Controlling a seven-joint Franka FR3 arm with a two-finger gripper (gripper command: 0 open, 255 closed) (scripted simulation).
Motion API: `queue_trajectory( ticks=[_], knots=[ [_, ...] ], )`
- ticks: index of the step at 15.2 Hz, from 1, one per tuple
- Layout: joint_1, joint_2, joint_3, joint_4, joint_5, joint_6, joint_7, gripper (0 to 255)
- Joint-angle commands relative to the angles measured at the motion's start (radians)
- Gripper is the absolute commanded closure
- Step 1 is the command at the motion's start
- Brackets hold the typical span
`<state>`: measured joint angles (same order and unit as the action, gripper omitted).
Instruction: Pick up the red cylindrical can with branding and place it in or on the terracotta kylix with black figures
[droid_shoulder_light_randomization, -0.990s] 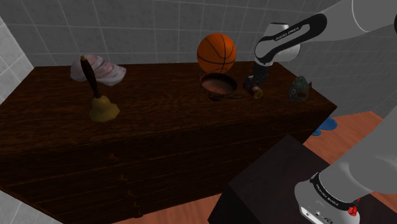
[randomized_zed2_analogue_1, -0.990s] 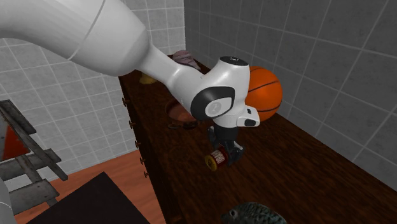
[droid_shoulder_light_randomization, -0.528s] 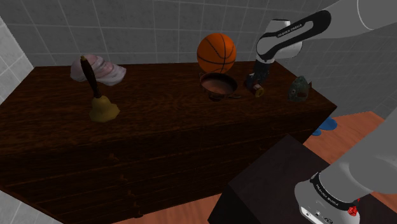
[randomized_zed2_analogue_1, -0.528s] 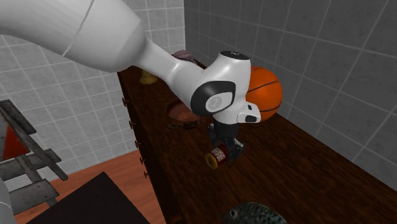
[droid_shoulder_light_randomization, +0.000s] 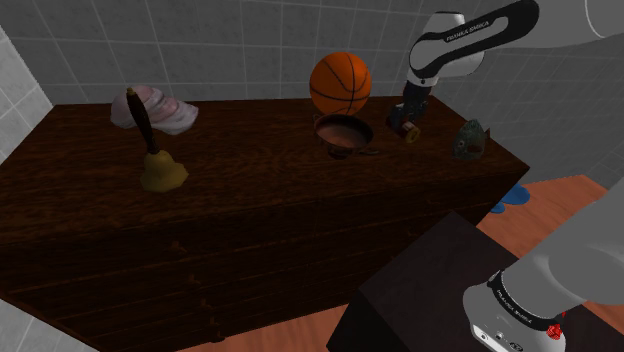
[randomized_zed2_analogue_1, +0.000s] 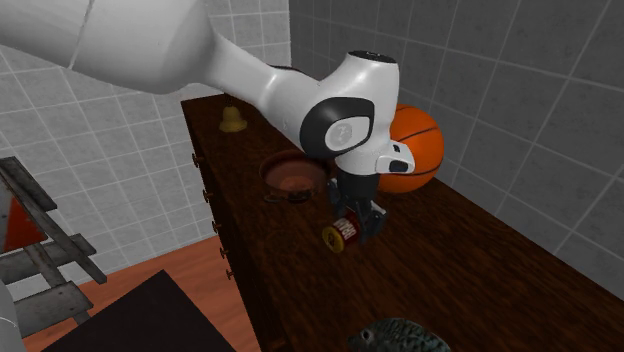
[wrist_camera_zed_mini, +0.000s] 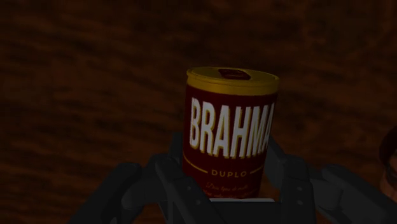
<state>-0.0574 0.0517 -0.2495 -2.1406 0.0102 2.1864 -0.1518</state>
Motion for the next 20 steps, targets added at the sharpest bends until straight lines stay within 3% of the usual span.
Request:
queue_trajectory(
  ticks=[1,20],
  knots=[
    [0.0,-0.014,-0.001,0.014,-0.004,-0.027,0.002,255],
    [0.003,-0.094,0.003,0.184,-0.026,-0.275,0.017,255]
  ],
)
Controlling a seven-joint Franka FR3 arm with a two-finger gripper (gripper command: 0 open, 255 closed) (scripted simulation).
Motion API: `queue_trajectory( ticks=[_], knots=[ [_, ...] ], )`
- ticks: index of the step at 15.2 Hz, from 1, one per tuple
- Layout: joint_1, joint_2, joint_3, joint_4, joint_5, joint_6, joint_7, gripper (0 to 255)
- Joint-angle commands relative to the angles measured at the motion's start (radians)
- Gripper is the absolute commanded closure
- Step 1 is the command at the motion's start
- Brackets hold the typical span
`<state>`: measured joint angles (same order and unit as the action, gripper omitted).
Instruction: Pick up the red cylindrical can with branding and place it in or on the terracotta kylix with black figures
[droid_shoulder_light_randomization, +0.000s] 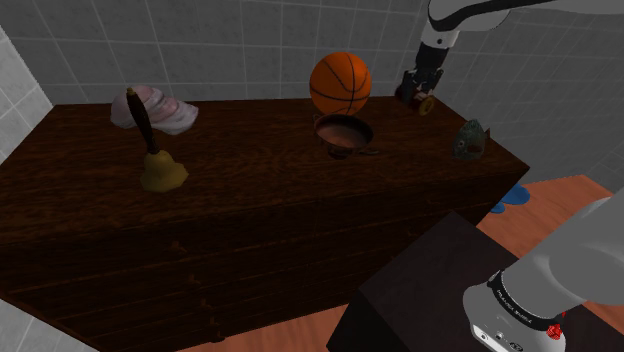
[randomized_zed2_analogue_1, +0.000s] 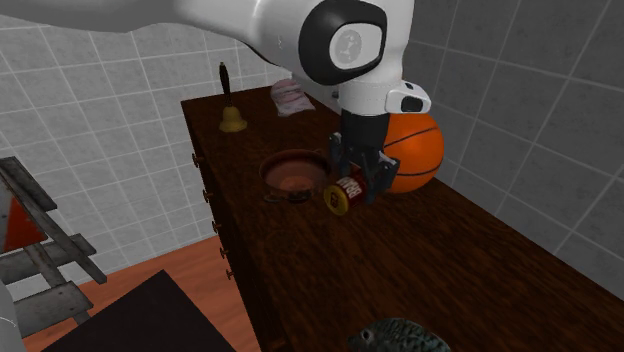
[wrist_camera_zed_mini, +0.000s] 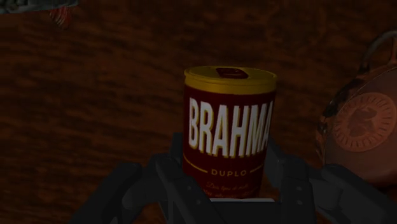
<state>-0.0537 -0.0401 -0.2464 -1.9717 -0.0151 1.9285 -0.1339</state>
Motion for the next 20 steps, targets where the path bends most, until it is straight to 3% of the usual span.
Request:
queue_trajectory(
  ticks=[1,10,20],
  knots=[
    [0.0,-0.005,0.0,0.026,-0.001,-0.031,-0.001,255],
    [0.09,0.024,0.097,0.07,0.009,-0.047,0.183,255],
    [0.194,0.135,0.197,0.209,0.017,-0.077,0.385,255]
  ],
)
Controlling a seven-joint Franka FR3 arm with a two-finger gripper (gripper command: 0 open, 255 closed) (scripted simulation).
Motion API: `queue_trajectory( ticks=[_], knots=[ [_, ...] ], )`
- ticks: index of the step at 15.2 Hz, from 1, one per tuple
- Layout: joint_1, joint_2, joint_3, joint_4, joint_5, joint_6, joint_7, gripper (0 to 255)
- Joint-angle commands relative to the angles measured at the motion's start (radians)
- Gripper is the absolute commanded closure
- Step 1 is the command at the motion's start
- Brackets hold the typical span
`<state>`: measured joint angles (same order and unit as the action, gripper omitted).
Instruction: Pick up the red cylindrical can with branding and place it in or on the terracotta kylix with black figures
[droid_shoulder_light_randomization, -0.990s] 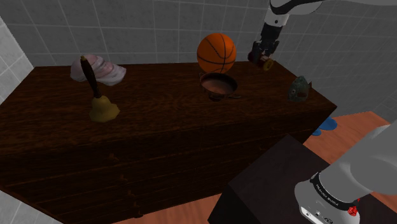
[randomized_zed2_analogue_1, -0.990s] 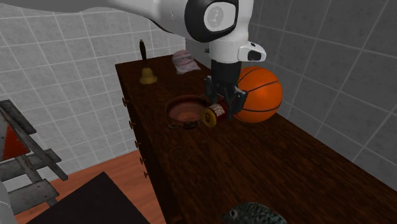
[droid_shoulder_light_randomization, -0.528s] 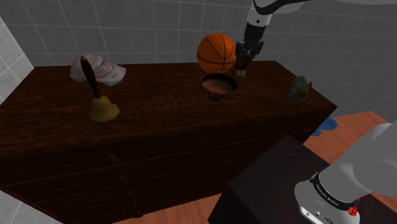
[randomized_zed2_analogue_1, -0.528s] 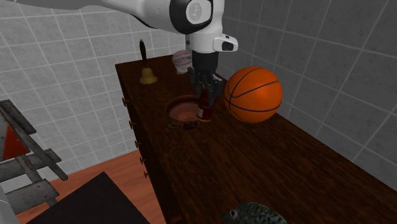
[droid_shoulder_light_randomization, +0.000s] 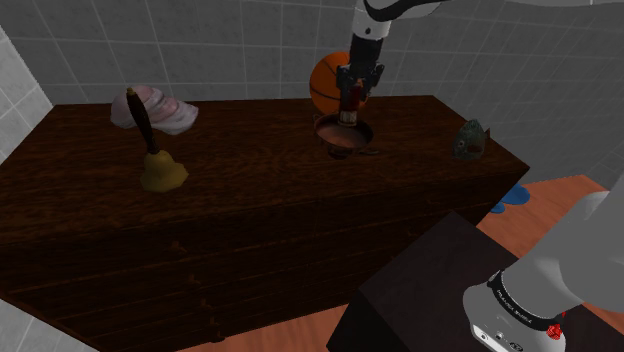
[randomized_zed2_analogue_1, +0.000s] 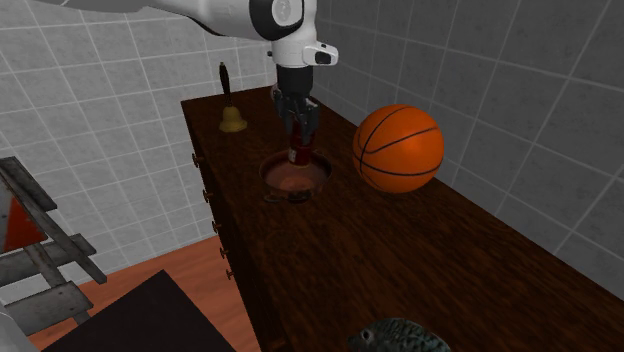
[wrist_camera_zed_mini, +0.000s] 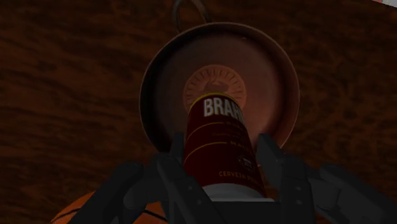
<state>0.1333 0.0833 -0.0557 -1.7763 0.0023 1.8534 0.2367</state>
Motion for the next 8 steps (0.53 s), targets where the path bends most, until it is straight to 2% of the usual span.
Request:
queue_trajectory(
  ticks=[1,8],
  knots=[
    [0.007,0.013,0.006,0.002,0.0,0.011,0.014,255],
    [0.007,0.028,0.006,-0.073,0.001,0.101,0.014,255]
  ],
)
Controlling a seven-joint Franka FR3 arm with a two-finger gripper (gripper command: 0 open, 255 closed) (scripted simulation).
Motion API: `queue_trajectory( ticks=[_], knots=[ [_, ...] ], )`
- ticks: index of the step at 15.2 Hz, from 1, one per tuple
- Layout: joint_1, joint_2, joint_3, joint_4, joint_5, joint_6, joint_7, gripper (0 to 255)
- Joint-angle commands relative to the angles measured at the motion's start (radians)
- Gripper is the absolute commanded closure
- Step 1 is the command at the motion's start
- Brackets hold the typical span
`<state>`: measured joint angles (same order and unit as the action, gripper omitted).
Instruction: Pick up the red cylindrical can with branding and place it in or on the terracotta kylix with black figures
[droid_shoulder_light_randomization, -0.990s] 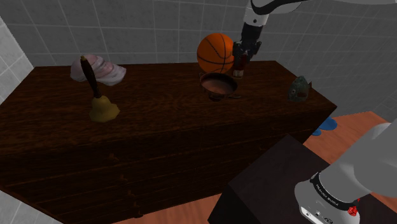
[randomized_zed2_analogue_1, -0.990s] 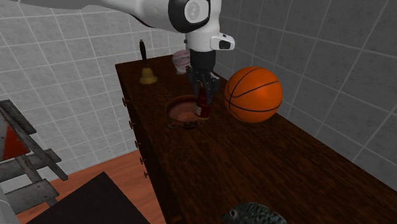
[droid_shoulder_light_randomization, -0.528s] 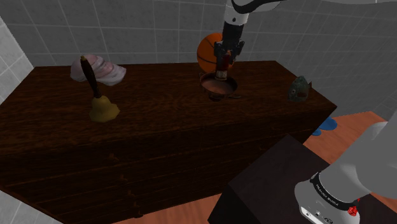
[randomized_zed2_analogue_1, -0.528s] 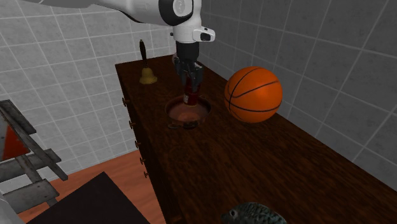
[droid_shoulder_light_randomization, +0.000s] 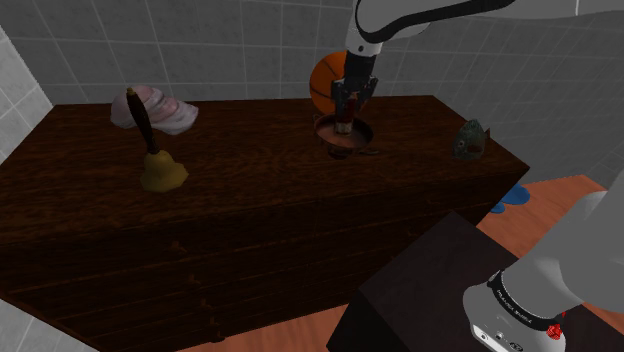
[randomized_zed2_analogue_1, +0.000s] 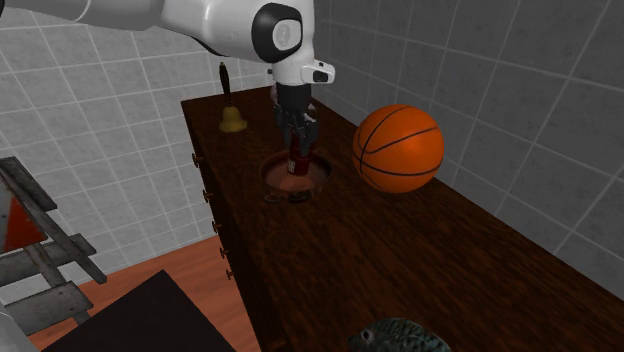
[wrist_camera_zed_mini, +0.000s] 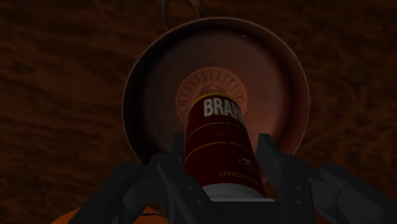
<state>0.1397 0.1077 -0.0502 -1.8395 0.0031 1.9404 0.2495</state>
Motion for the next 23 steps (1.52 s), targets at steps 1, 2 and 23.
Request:
queue_trajectory(
  ticks=[1,2,23],
  knots=[
    [0.001,0.007,0.001,-0.02,0.0,0.027,0.001,255],
    [0.001,0.01,0.001,-0.029,0.001,0.04,0.001,255],
    [0.001,-0.005,0.0,0.031,0.0,-0.036,0.002,0]
  ],
)
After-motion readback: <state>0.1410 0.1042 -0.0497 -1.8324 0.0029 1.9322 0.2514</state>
